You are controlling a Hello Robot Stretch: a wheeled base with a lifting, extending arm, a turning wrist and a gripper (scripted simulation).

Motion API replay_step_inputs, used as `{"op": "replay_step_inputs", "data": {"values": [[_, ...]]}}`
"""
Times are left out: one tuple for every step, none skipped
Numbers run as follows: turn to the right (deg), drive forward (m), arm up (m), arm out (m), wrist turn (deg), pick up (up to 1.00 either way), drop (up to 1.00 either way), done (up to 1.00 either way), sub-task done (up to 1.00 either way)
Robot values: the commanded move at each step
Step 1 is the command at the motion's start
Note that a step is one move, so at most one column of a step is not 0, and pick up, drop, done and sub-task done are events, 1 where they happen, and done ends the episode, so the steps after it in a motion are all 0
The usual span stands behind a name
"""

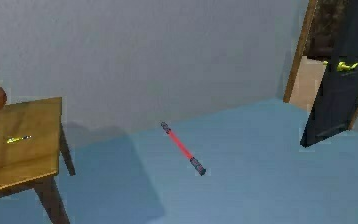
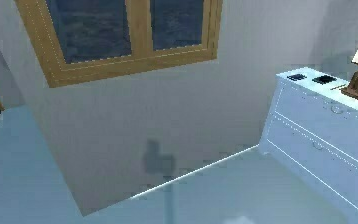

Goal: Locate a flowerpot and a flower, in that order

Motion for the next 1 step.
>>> {"op": "replay_step_inputs", "data": {"values": [[9.0,0.00,0.00,0.00,0.0,0.00,0.00,0.00,0.00]]}}
